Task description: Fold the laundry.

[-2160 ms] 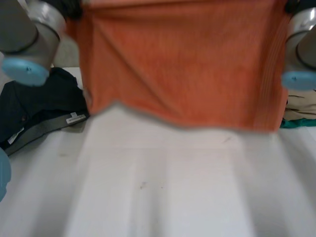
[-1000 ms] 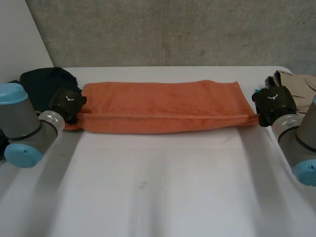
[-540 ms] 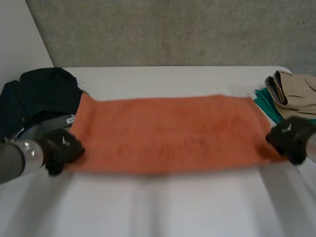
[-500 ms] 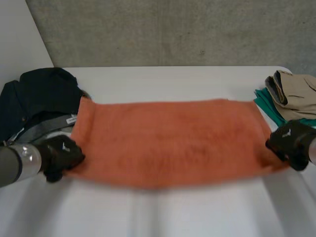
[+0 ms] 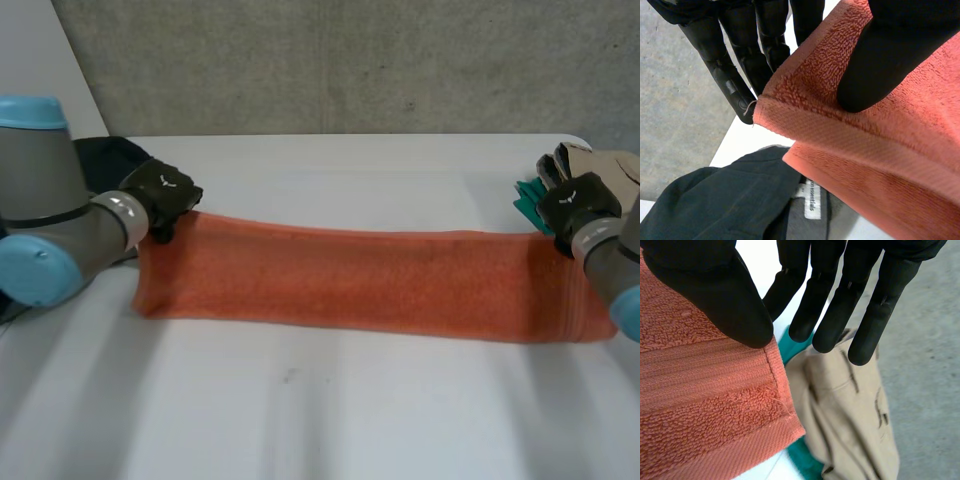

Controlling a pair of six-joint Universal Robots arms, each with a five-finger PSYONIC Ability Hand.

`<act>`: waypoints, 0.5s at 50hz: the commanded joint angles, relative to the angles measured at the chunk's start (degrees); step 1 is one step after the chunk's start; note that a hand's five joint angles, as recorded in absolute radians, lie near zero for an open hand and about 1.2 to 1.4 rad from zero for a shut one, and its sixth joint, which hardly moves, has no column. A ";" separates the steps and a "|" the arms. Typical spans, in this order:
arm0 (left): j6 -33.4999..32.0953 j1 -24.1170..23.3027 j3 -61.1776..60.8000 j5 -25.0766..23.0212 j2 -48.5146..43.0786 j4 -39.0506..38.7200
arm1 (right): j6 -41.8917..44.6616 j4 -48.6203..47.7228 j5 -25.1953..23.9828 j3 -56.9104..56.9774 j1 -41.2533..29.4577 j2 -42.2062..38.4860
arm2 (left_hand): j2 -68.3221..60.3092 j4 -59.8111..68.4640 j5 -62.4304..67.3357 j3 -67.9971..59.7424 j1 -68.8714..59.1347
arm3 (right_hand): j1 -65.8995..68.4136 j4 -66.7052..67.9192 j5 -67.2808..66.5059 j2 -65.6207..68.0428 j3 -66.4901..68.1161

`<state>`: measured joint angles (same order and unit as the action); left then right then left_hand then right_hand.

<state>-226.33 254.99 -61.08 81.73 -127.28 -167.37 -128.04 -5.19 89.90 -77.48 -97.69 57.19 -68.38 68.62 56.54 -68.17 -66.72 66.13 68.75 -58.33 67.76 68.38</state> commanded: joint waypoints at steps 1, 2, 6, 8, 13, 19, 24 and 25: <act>-0.17 -1.95 10.27 5.27 -9.21 0.20 | -2.13 -8.60 0.27 5.05 -0.48 -5.77 | -11.62 11.38 13.46 -11.83 -13.28 | 13.87 11.25 -11.67 12.24 11.62; -0.17 -2.30 12.45 6.24 -10.87 0.46 | -2.56 -10.17 0.27 5.84 -0.74 -6.82 | -11.62 11.38 13.46 -11.83 -13.28 | 13.87 11.25 -11.67 12.24 11.62; -0.25 -3.09 17.20 8.87 -14.04 0.56 | -2.92 -13.60 0.27 8.21 -1.36 -9.90 | -11.62 11.38 13.46 -11.83 -13.28 | 13.87 11.25 -11.67 12.24 11.62; -0.34 -3.36 18.80 10.11 -15.10 0.47 | -2.92 -14.84 0.19 8.74 -1.54 -10.87 | -11.62 11.38 13.46 -11.83 -13.28 | 13.87 11.25 -11.67 12.24 11.62; -0.87 -3.88 23.63 11.87 -18.17 0.03 | -2.92 -18.01 0.45 10.94 -2.24 -14.56 | -6.31 6.07 8.15 -6.52 -7.97 | 4.86 2.24 -2.66 3.22 2.60; -0.87 -5.29 27.15 11.60 -19.41 -1.02 | -3.44 -18.72 2.82 12.17 -3.12 -16.59 | 58.38 -58.62 -56.54 58.17 56.72 | -56.13 -58.75 58.33 -57.76 -58.38; 0.09 -5.38 27.33 12.57 -17.83 -0.85 | -8.53 -18.71 3.00 10.42 -3.03 -13.34 | 58.38 -58.62 -56.54 58.17 56.72 | -56.13 -58.75 58.33 -57.76 -58.38; 0.45 -5.29 27.16 12.75 -17.39 -0.76 | -9.68 -18.71 2.91 9.81 -2.94 -12.46 | 58.38 -58.62 -56.54 58.17 56.72 | -56.13 -58.75 58.33 -57.76 -58.38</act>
<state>-227.16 249.91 -34.13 93.65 -146.52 -168.24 -132.11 -24.13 92.24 -65.57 -100.72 41.05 -11.74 11.28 2.62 -11.93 -10.68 12.52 12.37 -2.46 11.93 12.08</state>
